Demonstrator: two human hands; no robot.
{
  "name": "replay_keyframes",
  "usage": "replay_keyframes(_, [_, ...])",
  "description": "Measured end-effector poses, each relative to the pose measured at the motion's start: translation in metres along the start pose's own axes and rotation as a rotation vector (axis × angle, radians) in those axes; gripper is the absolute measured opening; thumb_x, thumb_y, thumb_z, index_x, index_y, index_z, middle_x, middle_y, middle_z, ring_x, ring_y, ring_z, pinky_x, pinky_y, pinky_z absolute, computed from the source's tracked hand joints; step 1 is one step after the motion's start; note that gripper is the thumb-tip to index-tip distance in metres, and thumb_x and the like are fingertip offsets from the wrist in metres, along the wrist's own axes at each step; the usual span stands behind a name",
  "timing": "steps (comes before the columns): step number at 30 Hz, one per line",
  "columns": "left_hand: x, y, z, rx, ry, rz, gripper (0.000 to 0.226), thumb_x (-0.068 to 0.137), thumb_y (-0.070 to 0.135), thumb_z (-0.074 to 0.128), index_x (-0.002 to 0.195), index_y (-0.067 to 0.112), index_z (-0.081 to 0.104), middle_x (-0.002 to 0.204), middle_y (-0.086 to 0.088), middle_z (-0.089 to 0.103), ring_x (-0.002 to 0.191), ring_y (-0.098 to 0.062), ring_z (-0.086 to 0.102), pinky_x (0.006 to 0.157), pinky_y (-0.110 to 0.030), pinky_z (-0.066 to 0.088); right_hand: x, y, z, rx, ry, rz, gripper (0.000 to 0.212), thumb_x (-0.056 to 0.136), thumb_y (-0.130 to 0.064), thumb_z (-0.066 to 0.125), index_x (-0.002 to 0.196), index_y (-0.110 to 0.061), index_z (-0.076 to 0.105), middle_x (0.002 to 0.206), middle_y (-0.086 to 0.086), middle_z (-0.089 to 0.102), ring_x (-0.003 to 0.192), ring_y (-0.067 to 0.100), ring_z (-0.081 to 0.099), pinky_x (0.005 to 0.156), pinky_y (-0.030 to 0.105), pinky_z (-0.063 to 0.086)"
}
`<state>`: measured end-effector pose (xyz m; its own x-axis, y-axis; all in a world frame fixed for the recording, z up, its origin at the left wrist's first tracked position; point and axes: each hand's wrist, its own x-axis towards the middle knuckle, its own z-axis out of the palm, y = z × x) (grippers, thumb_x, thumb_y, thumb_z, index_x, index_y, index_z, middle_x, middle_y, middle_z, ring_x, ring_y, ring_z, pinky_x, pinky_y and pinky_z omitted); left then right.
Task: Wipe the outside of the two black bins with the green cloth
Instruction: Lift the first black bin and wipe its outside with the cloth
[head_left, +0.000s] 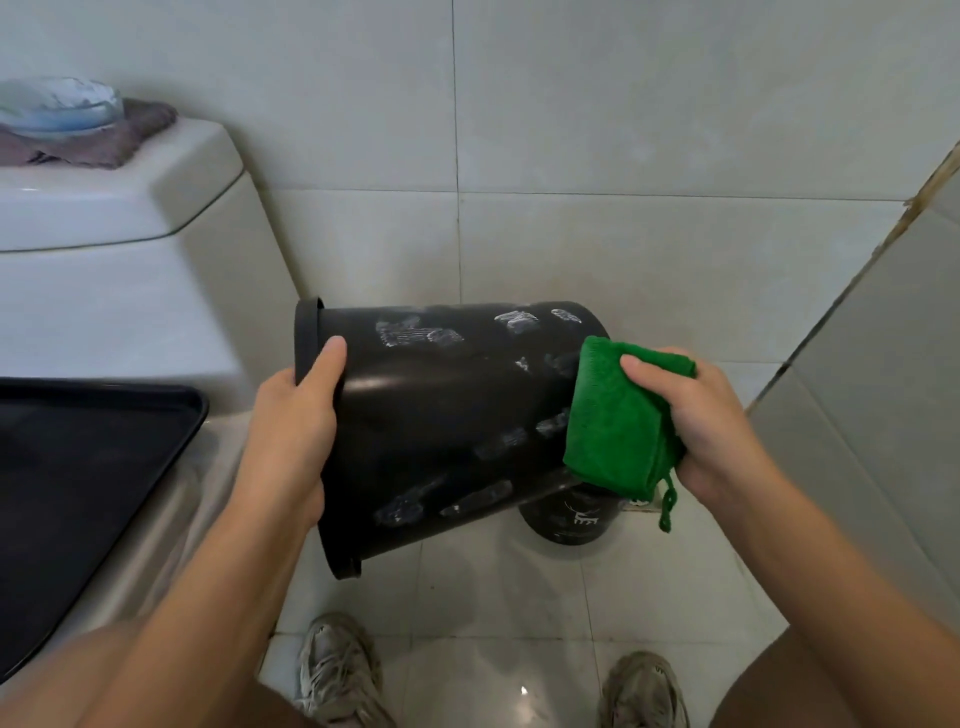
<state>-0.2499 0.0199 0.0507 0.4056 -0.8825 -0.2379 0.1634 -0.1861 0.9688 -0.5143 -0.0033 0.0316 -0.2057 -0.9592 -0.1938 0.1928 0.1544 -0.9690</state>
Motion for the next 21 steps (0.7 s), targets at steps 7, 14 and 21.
replay_keyframes(7, [0.01,0.003,-0.01,0.168,-0.03,0.213,0.047,0.09,0.0,0.058,0.13,0.025,0.055,0.107,-0.003,0.069,0.092,-0.018,0.068,0.073,-0.033,0.058,-0.009,0.007,-0.001,0.024,0.034,-0.032,0.004,0.088,-0.011,0.068,0.091,-0.012,0.065,0.073,0.001,0.072,0.067,0.015,0.071,0.053,0.028,0.056])
replay_keyframes(14, [0.011,0.003,-0.006,0.0,-0.058,0.052,0.064,0.087,-0.003,0.061,0.14,0.025,0.041,0.112,0.002,0.061,0.093,-0.017,0.063,0.064,-0.031,0.052,-0.012,0.014,0.0,-0.041,0.056,-0.141,0.007,0.088,-0.009,0.068,0.088,-0.015,0.065,0.075,-0.001,0.069,0.069,0.012,0.069,0.057,0.026,0.055])
replay_keyframes(21, [0.01,-0.001,-0.002,0.021,-0.152,0.117,0.075,0.09,-0.007,0.058,0.149,0.031,0.033,0.116,0.015,0.052,0.09,0.001,0.057,0.056,-0.01,0.052,-0.01,0.019,-0.006,-0.13,0.076,-0.191,0.007,0.087,-0.011,0.07,0.091,-0.014,0.065,0.085,0.005,0.068,0.081,0.02,0.068,0.07,0.036,0.056])
